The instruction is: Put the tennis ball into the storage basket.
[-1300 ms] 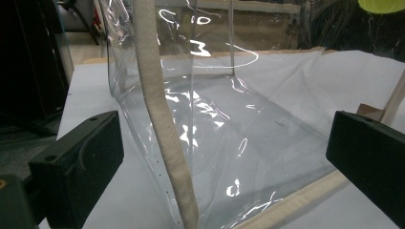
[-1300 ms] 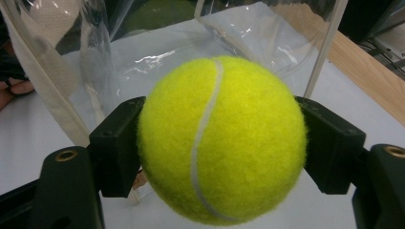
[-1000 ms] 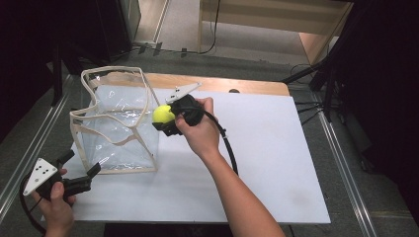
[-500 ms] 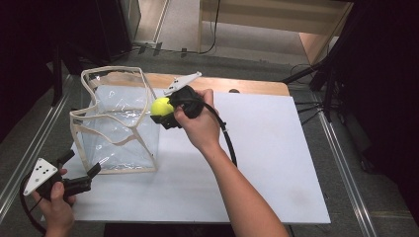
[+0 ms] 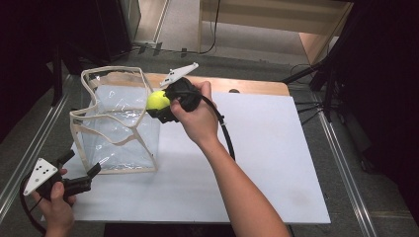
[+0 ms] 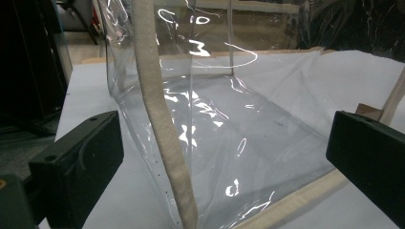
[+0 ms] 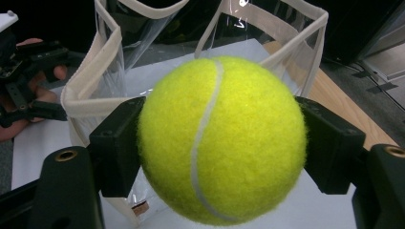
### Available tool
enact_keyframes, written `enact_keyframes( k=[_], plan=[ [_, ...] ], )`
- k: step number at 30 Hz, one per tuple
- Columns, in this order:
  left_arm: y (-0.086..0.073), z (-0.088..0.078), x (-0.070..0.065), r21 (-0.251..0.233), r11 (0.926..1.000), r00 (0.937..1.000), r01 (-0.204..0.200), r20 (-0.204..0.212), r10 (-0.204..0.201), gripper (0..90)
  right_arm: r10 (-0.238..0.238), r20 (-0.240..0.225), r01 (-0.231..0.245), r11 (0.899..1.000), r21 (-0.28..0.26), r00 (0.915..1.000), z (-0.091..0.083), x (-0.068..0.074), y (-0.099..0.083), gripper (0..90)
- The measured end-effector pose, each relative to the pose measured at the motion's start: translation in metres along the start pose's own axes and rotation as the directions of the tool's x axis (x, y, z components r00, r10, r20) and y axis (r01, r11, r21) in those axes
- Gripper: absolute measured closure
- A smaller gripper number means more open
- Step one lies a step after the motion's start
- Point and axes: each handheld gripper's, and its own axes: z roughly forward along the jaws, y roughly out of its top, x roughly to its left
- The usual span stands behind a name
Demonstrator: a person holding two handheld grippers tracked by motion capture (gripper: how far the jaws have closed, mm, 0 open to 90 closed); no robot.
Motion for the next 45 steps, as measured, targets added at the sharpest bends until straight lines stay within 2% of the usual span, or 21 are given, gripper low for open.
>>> enact_keyframes(
  k=[14, 27, 45],
  plan=[
    [0.001, -0.001, 0.001, -0.001, 1.0, 1.0, 0.006, 0.007, -0.006, 0.0, -0.016, 0.01, 0.016, 1.0, -0.008, 0.9998, -0.003, 0.002, 0.017, 23.8],
    [0.001, -0.001, 0.001, -0.003, 1.0, 0.9999, 0.008, 0.013, -0.008, 0.0, -0.035, 0.001, 0.035, 0.999, -0.014, 0.9994, 0.0, 0.004, 0.031, 23.8],
    [0.001, -0.001, 0.001, 0.0, 0.9999, 0.9998, 0.01, 0.019, -0.01, 0.0, -0.062, -0.021, 0.062, 0.998, -0.014, 0.9979, 0.02, 0.014, 0.048, 23.8]
  ],
)
